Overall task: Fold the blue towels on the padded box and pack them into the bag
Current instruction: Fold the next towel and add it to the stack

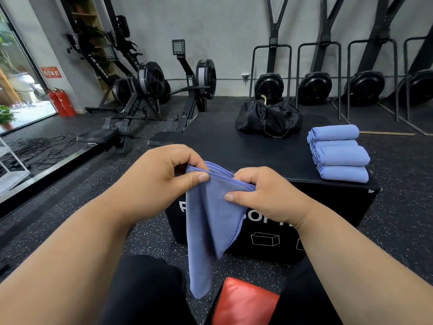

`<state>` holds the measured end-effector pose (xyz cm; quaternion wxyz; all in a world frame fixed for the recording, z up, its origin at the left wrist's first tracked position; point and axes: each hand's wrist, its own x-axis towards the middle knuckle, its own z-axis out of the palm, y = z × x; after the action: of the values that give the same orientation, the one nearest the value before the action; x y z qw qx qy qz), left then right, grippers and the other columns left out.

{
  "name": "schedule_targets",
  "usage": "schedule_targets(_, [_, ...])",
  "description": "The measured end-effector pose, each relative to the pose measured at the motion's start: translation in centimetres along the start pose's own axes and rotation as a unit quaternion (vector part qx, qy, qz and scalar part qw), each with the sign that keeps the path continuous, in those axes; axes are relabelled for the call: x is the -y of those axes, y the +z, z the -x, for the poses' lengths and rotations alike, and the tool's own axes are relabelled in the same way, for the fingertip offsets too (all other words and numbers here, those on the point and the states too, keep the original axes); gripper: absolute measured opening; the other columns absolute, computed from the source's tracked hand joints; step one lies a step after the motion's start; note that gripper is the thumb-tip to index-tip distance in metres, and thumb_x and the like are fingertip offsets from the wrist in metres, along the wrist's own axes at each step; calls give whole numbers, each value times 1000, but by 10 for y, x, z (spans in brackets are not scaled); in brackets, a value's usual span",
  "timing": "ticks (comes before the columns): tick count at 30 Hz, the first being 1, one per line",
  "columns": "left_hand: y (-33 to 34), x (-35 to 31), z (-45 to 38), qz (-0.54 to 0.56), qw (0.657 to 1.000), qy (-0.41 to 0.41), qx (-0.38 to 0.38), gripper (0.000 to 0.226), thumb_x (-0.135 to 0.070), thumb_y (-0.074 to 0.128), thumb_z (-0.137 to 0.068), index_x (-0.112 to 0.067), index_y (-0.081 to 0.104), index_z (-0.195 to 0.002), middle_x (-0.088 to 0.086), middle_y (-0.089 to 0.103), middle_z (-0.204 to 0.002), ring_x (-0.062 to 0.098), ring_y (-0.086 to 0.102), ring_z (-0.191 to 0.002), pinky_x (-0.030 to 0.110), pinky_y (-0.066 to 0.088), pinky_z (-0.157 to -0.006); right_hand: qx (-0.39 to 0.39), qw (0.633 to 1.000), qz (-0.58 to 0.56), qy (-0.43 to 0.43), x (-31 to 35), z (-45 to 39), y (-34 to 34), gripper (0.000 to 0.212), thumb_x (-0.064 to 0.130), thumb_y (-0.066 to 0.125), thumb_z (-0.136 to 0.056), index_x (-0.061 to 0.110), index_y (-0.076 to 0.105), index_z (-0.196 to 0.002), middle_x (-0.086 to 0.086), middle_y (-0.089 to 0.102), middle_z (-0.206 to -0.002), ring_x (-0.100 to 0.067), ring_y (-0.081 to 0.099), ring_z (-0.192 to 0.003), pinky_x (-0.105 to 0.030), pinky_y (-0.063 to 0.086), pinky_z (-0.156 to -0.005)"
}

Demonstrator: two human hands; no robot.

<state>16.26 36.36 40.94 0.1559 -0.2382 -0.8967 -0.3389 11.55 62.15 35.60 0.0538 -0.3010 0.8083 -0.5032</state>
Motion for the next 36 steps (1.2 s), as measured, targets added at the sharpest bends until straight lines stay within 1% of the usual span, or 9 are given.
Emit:
schedule_targets(3, [-2, 3, 2, -10, 1000, -11, 2, 12, -26, 79, -94, -35, 72, -90, -12, 72, -91, 15, 69, -87, 33, 55, -78, -42, 999, -18, 3, -2, 4, -3, 13, 25, 87, -84, 24, 76, -79, 6, 71, -86, -10, 65, -79, -39, 54, -75])
schedule_targets(9, [-5, 7, 6, -15, 998, -57, -13, 11, -28, 79, -94, -33, 73, -86, -9, 73, -86, 14, 69, -79, 40, 57, -76, -93, 996, 3, 0, -2, 6, -10, 14, 23, 91, -81, 24, 78, -78, 8, 73, -85, -5, 66, -80, -23, 50, -76])
schedule_targets(15, [-7, 7, 8, -10, 998, -65, -25, 10, -26, 80, -92, -29, 73, -85, -6, 74, -82, 19, 68, -75, 44, 59, -74, -113, 994, -5, -6, -4, 9, -13, 14, 21, 91, -82, 24, 78, -78, 5, 73, -86, -9, 67, -81, -25, 51, -77])
schedule_targets(18, [-5, 6, 9, -16, 997, -69, -36, 11, -25, 80, -90, -29, 73, -83, -7, 73, -78, 17, 67, -71, 39, 58, -70, -127, 992, -10, -4, -5, 9, -11, 16, 20, 93, -79, 24, 77, -78, 5, 73, -85, -8, 65, -78, -21, 50, -74])
schedule_targets(24, [-1, 4, 9, -15, 995, -87, -45, 15, -29, 85, -88, -29, 72, -79, -7, 71, -70, 3, 57, -57, 16, 45, -56, -129, 992, 12, 2, -4, 9, -9, 20, 18, 91, -80, 24, 73, -75, 8, 69, -78, -5, 58, -69, -19, 47, -68])
schedule_targets(29, [0, 9, 11, -2, 993, -101, -56, 16, -33, 87, -86, -33, 71, -80, -5, 71, -71, 12, 59, -59, 31, 50, -59, -122, 992, -25, 14, -5, 12, -10, 18, 17, 88, -85, 22, 73, -76, 6, 66, -74, -5, 54, -67, -19, 45, -66])
schedule_targets(31, [1, 10, 11, 11, 993, -105, -61, 16, -30, 87, -86, -31, 72, -82, -3, 71, -73, 23, 63, -67, 40, 54, -64, -125, 991, -39, 19, -5, 11, -10, 15, 16, 86, -85, 22, 75, -78, -4, 68, -76, -7, 55, -69, -22, 47, -67])
schedule_targets(33, [4, 11, 11, 34, 992, -101, -60, 15, -25, 86, -87, -32, 73, -87, -6, 74, -80, 24, 67, -74, 43, 58, -71, -131, 989, -57, 23, -5, 11, -9, 13, 12, 84, -87, 22, 78, -82, -12, 71, -83, -8, 58, -72, -26, 49, -71])
schedule_targets(36, [7, 14, 10, 80, 991, -95, -58, 21, -21, 85, -88, -36, 73, -97, -7, 74, -90, 27, 70, -82, 46, 61, -82, -135, 985, -101, 24, -5, 9, -8, 16, 3, 80, -88, 18, 79, -86, 2, 72, -81, -8, 63, -75, -26, 52, -74])
